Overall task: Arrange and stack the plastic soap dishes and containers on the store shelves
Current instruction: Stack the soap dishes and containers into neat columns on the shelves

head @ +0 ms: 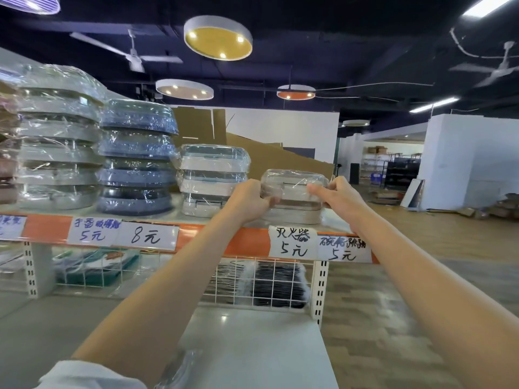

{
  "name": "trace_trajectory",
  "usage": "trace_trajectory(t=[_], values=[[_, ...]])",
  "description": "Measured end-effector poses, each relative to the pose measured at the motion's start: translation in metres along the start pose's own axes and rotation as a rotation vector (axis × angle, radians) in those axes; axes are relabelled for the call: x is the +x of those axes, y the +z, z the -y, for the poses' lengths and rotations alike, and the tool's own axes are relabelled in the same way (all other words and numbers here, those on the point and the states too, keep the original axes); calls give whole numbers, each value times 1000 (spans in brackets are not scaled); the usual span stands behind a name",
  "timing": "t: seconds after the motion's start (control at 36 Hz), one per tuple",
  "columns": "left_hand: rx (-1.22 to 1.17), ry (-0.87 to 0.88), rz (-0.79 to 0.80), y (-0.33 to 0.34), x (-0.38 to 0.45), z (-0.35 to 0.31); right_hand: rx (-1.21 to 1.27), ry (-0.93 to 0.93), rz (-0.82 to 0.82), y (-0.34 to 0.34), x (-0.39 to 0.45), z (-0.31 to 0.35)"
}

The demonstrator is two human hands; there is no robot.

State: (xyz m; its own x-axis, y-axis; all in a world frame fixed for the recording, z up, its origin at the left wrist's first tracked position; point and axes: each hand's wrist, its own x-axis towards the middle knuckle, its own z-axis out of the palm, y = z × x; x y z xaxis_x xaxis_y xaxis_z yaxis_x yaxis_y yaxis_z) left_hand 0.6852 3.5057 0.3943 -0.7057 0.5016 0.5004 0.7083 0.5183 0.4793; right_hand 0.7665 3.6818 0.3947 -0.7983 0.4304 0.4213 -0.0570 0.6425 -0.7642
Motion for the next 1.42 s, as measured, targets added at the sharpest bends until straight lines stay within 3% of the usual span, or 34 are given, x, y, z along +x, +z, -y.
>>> trace_trajectory(t=[0.53, 0.86, 1.14, 1.25, 1.42], values=[[-27, -70, -39, 3, 5, 4, 27, -36, -26, -2, 4, -1], [195, -27, -63, 4, 3, -2, -49, -47, 36, 0, 9, -3], [263, -89, 69, -14, -9, -25, -218, -19, 79, -5, -8, 13], [355, -78, 63, -17, -15, -31, -288, -15, 88, -5, -18, 15], [514, 45, -4, -21, -24, -39, -536, -123, -35, -9, -34, 19]])
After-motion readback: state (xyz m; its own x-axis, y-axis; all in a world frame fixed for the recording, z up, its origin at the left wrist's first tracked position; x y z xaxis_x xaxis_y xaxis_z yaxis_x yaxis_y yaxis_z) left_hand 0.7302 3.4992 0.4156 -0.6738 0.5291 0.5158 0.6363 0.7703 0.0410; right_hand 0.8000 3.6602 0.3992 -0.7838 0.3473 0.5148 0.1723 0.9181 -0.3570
